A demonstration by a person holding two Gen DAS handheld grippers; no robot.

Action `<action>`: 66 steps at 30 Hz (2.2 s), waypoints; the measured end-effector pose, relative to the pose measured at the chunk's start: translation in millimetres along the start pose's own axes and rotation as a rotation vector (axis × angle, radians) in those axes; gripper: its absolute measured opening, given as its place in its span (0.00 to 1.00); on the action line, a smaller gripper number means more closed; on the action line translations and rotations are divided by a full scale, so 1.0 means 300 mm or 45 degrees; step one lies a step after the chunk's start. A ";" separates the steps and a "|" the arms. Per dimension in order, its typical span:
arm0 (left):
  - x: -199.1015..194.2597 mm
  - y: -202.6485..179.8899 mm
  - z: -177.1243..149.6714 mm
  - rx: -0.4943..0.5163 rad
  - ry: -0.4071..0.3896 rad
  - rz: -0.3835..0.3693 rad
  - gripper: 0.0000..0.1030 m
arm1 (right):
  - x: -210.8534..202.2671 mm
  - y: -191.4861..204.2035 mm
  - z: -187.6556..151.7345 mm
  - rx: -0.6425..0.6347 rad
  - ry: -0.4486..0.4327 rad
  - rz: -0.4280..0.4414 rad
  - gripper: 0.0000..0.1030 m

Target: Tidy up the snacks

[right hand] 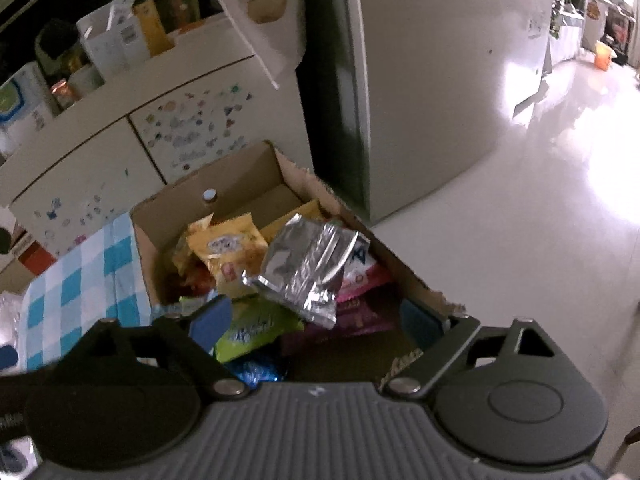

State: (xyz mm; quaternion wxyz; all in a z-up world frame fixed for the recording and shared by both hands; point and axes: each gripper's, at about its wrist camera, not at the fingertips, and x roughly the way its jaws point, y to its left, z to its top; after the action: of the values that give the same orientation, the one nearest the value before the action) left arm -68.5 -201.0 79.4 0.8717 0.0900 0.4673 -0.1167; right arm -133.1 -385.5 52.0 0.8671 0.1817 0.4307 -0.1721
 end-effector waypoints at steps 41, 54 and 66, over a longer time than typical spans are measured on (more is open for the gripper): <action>0.027 -0.064 0.040 0.157 -0.045 0.098 1.00 | 0.008 0.028 -0.055 -0.023 0.027 -0.077 0.91; 0.029 -0.055 0.043 0.153 -0.038 0.092 1.00 | 0.010 0.034 -0.055 -0.028 0.027 -0.077 0.91; 0.026 -0.056 0.041 0.159 -0.039 0.091 1.00 | 0.009 0.041 -0.055 -0.037 0.022 -0.078 0.91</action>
State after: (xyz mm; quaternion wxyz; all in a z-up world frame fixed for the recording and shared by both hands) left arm -59.3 -221.4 78.9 0.8750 0.1592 0.4423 -0.1159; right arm -137.2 -367.5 42.6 0.8602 0.1571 0.4461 -0.1907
